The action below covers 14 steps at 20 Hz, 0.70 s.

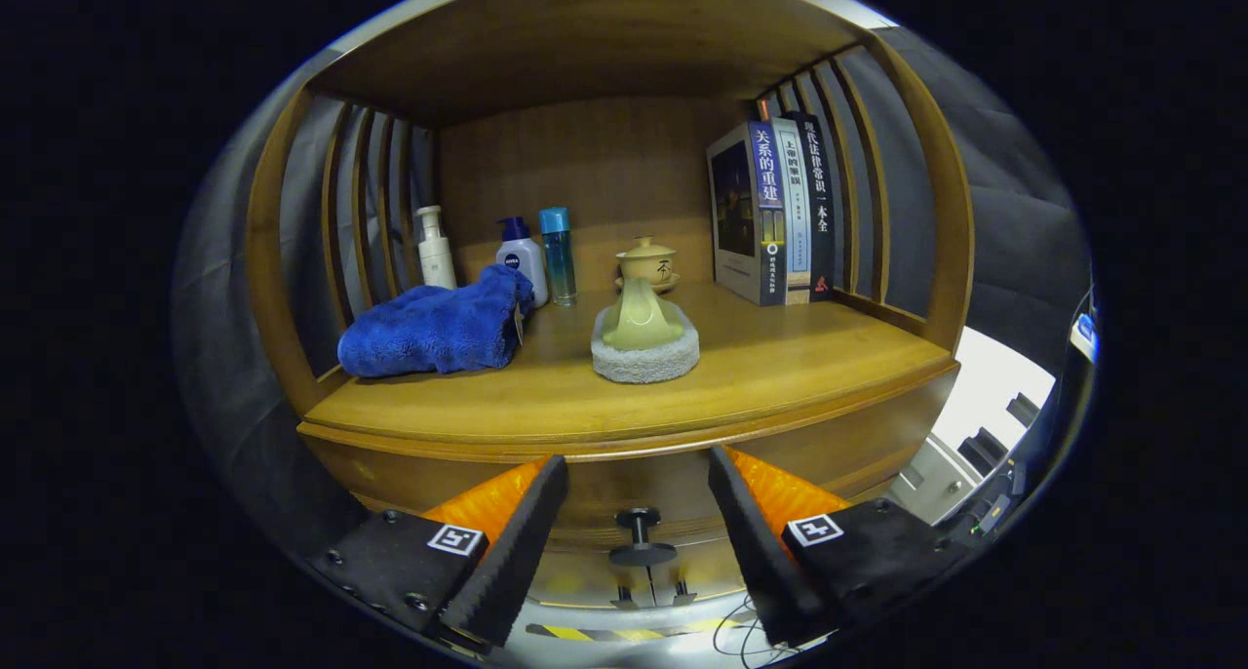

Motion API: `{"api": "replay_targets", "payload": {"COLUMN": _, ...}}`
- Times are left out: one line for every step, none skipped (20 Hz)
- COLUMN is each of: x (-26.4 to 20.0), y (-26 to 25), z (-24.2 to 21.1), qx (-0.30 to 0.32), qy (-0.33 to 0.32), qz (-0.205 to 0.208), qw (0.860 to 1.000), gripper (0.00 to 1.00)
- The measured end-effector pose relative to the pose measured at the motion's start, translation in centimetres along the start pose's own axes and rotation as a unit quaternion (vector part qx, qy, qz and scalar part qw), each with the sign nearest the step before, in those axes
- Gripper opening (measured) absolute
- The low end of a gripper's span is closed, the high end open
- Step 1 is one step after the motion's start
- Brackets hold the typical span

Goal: Pull open the drawer, take out the items inside it, and place them on the countertop above the cabinet.

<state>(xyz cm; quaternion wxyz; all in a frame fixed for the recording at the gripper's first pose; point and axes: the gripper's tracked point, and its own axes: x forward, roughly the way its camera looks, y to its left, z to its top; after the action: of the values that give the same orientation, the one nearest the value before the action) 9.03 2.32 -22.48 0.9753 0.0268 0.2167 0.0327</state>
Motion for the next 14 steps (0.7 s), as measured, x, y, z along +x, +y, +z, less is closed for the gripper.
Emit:
{"api": "replay_targets", "payload": {"x": 0.0, "y": -0.1, "z": -0.1, "qx": -0.001, "qy": 0.002, "qz": 0.002, "qw": 1.000, "gripper": 0.98}}
{"api": "replay_targets", "payload": {"x": -0.1, "y": -0.1, "z": 0.0, "qx": -0.002, "qy": 0.003, "qz": 0.005, "qw": 1.000, "gripper": 0.98}}
{"api": "replay_targets", "payload": {"x": -0.1, "y": -0.1, "z": 0.0, "qx": -0.003, "qy": 0.002, "qz": 0.005, "qw": 1.000, "gripper": 0.98}}
{"api": "replay_targets", "payload": {"x": -0.1, "y": -0.2, "z": 0.0, "qx": -0.003, "qy": 0.002, "qz": 0.004, "qw": 1.000, "gripper": 0.98}}
{"api": "replay_targets", "payload": {"x": -0.1, "y": -0.2, "z": -0.1, "qx": 0.002, "qy": 0.004, "qz": -0.002, "qw": 1.000, "gripper": 0.97}}
{"api": "replay_targets", "payload": {"x": -0.3, "y": -0.5, "z": -0.8, "qx": 0.005, "qy": 0.017, "qz": -0.010, "qw": 1.000, "gripper": 0.98}}
{"api": "replay_targets", "payload": {"x": -0.6, "y": -0.5, "z": -1.1, "qx": 0.006, "qy": 0.025, "qz": -0.015, "qw": 1.000, "gripper": 0.99}}
{"api": "replay_targets", "payload": {"x": -1.0, "y": -0.4, "z": -1.3, "qx": 0.007, "qy": 0.027, "qz": -0.017, "qw": 0.999, "gripper": 0.99}}
{"api": "replay_targets", "payload": {"x": -1.4, "y": -0.1, "z": -1.1, "qx": 0.010, "qy": 0.024, "qz": -0.018, "qw": 1.000, "gripper": 0.99}}
{"api": "replay_targets", "payload": {"x": -1.8, "y": 0.0, "z": -0.6, "qx": 0.011, "qy": 0.021, "qz": -0.016, "qw": 1.000, "gripper": 0.99}}
{"api": "replay_targets", "payload": {"x": -2.6, "y": 0.1, "z": 0.2, "qx": 0.008, "qy": 0.016, "qz": -0.017, "qw": 1.000, "gripper": 0.99}}
{"api": "replay_targets", "payload": {"x": -3.1, "y": 0.1, "z": 1.3, "qx": 0.003, "qy": 0.007, "qz": -0.019, "qw": 1.000, "gripper": 0.99}}
{"api": "replay_targets", "payload": {"x": -3.6, "y": 0.1, "z": 2.5, "qx": -0.004, "qy": -0.003, "qz": -0.021, "qw": 1.000, "gripper": 0.98}}
{"api": "replay_targets", "payload": {"x": -4.3, "y": 0.0, "z": 3.8, "qx": -0.011, "qy": -0.014, "qz": -0.022, "qw": 1.000, "gripper": 0.98}}
